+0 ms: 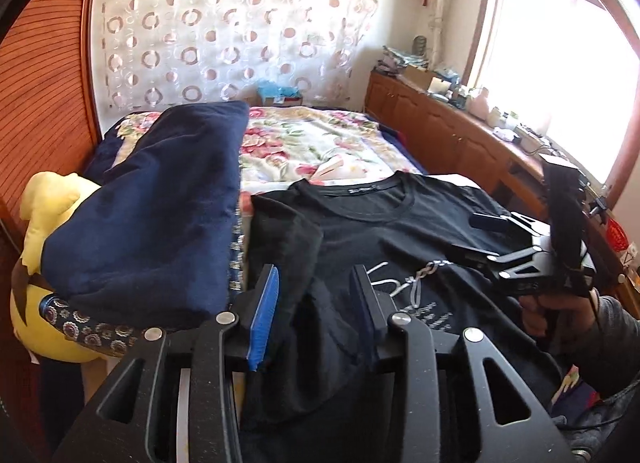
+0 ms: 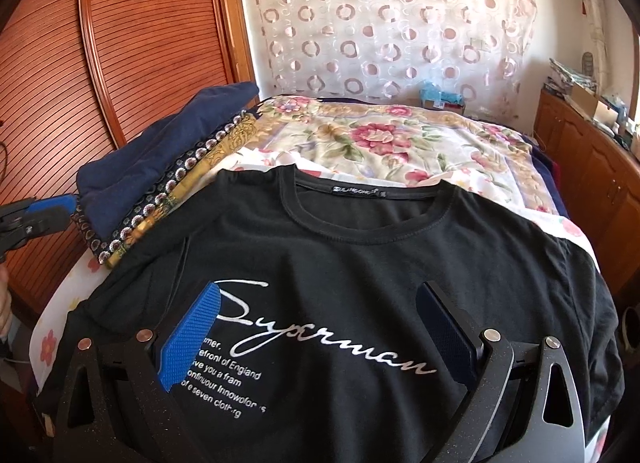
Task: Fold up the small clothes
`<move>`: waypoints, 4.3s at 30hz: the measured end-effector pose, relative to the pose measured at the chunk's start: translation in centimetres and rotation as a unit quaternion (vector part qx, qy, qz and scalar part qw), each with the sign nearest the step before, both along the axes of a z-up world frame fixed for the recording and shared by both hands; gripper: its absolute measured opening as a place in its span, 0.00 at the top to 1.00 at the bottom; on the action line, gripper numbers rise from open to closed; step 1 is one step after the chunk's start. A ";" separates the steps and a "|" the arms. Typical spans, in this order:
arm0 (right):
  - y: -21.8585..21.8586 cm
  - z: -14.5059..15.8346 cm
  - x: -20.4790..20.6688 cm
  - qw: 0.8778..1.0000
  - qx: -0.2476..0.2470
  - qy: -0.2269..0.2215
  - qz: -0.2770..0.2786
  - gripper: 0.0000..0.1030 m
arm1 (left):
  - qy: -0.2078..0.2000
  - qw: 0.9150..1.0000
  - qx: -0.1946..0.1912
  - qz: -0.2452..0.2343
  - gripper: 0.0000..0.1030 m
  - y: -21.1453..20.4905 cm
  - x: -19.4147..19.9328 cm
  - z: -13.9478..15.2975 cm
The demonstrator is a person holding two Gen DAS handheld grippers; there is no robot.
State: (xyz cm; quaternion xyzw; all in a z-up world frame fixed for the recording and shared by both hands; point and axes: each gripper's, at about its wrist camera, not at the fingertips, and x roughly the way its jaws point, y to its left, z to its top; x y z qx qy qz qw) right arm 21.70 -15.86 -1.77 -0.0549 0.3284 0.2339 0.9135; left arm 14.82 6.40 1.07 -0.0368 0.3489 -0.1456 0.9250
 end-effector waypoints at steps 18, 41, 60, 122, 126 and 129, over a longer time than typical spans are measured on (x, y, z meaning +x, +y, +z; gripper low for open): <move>0.5 -1.6 1.8 0.999 -0.010 0.031 0.040 0.22 | 0.027 0.997 0.067 0.003 0.52 -0.8 5.3 -2.0; -3.1 -2.5 2.6 0.997 -0.003 0.072 0.000 0.22 | 0.127 0.980 0.156 -0.001 0.63 -5.4 14.2 -7.7; -3.3 -2.5 2.9 0.997 -0.001 0.071 -0.001 0.22 | -0.022 0.990 0.108 0.086 0.94 1.7 9.6 2.1; 2.3 0.7 0.7 0.997 0.020 0.076 0.027 0.69 | -0.061 0.993 0.068 0.078 0.56 3.1 8.4 1.8; -1.7 0.3 -0.7 0.997 0.019 0.076 -0.027 0.69 | -0.069 0.994 0.066 0.054 0.24 1.4 7.4 2.2; -5.3 0.5 -2.0 0.994 0.020 0.072 -0.074 0.69 | -0.058 0.996 0.063 0.027 0.22 -0.6 7.0 1.6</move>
